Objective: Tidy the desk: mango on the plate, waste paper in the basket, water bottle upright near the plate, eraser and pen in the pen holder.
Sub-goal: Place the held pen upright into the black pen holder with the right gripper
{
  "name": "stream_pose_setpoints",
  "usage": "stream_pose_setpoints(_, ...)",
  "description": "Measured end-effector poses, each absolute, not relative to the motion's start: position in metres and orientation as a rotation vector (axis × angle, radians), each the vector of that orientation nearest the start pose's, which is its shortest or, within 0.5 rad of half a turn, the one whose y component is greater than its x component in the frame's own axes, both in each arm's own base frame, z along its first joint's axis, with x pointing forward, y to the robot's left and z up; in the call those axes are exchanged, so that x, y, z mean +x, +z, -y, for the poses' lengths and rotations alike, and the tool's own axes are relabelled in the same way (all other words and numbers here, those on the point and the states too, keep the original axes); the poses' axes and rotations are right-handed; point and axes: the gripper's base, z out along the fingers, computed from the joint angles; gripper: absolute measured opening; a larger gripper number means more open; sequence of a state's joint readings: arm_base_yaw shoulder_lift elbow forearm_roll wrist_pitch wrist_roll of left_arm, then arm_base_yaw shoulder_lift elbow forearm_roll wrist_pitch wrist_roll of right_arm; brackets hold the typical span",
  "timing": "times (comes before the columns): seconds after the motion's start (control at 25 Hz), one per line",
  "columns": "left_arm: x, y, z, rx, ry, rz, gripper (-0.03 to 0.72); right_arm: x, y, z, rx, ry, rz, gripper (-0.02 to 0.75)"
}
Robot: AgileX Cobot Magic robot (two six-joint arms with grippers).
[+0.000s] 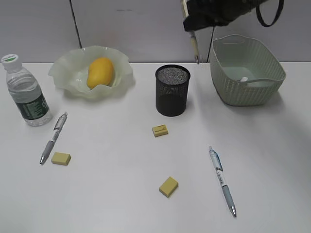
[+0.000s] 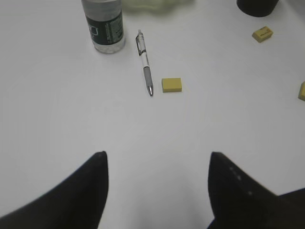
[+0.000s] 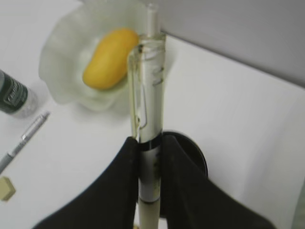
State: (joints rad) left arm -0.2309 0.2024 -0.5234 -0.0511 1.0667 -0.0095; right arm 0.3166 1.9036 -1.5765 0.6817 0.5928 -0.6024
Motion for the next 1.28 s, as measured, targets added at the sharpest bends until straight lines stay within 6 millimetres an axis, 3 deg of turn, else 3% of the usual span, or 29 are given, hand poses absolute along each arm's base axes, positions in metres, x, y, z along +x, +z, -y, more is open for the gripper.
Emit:
stream_pose_setpoints(0.12, 0.023, 0.282, 0.01, 0.244, -0.195, -2.222, 0.496, 0.413, 0.289, -0.177, -0.581, 0.549, -2.122, 0.138)
stream_pose_setpoints(0.28, 0.023, 0.282, 0.01, 0.244, -0.195, -2.222, 0.496, 0.415, 0.28, -0.193, -0.661, 0.498, -2.065, 0.138)
stream_pose_setpoints(0.72, 0.023, 0.282, 0.01, 0.244, -0.195, -2.222, 0.496, 0.433, 0.205, -0.203, -0.75, 0.444, -2.186, 0.138)
stream_pose_setpoints(1.04, 0.023, 0.282, 0.01, 0.244, -0.195, -2.222, 0.496, 0.433, 0.183, -0.203, -0.858, 0.405, -2.235, 0.149)
stream_pose_setpoints(1.16, 0.023, 0.282, 0.01, 0.244, -0.195, -2.222, 0.496, 0.432, 0.179, -0.203, -0.88, 0.406, -2.244, 0.204)
stream_pose_setpoints(1.28, 0.023, 0.282, 0.01, 0.244, -0.195, -2.222, 0.496, 0.432, 0.179, -0.203, -0.883, 0.406, -2.245, 0.328)
